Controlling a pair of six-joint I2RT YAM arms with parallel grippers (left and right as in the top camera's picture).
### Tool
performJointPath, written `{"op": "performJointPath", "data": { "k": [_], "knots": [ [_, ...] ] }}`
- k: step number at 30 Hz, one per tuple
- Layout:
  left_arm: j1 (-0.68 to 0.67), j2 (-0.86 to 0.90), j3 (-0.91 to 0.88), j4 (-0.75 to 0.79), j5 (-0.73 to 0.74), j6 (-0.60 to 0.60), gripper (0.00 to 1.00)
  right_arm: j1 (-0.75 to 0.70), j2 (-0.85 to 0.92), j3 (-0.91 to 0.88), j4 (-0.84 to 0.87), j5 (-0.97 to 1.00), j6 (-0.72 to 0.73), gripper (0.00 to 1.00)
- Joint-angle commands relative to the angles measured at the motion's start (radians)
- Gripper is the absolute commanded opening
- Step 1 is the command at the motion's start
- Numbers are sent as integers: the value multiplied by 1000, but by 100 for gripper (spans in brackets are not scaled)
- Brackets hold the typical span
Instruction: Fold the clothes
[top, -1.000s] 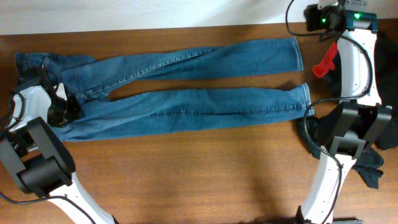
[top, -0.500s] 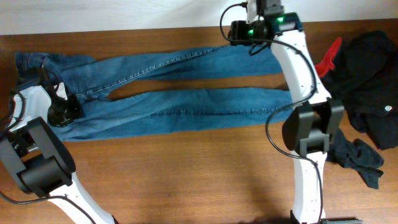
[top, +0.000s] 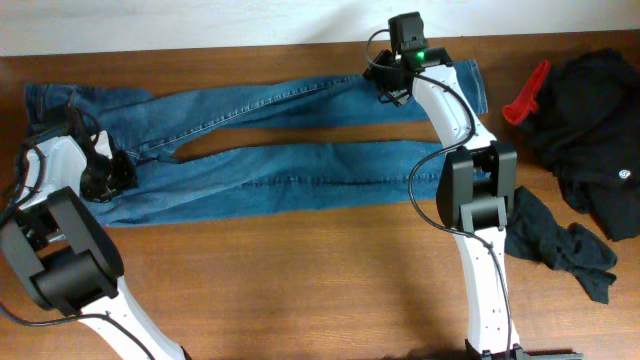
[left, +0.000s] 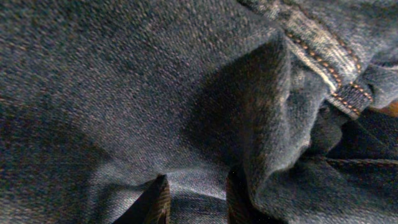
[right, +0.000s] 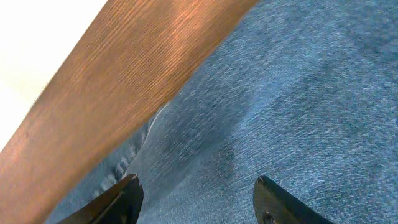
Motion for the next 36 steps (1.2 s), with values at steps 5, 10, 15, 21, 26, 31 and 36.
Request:
{"op": "performJointPath", "data": {
  "k": [5, 10, 15, 21, 26, 31, 36],
  "knots": [
    [-6, -34, -7, -2, 15, 1, 30, 1, 72, 7, 105, 42, 157, 66],
    [-10, -34, -7, -1, 15, 1, 30, -3, 86, 7, 151, 42, 157, 60],
    [-37, -34, -7, -1, 15, 1, 30, -4, 86, 7, 139, 42, 145, 14],
    [-58, -34, -7, 8, 14, 1, 30, -5, 74, 42, 253, -97, -156, 4],
    [-58, -34, -7, 7, 14, 1, 30, -6, 62, 230, 449, -423, -535, 4],
    [-58, -34, -7, 3, 14, 1, 30, -18, 62, 321, 303, -441, -695, 4],
    [-58, -34, -7, 6, 14, 1, 30, -68, 63, 321, -108, -224, -848, 5]
  ]
}}
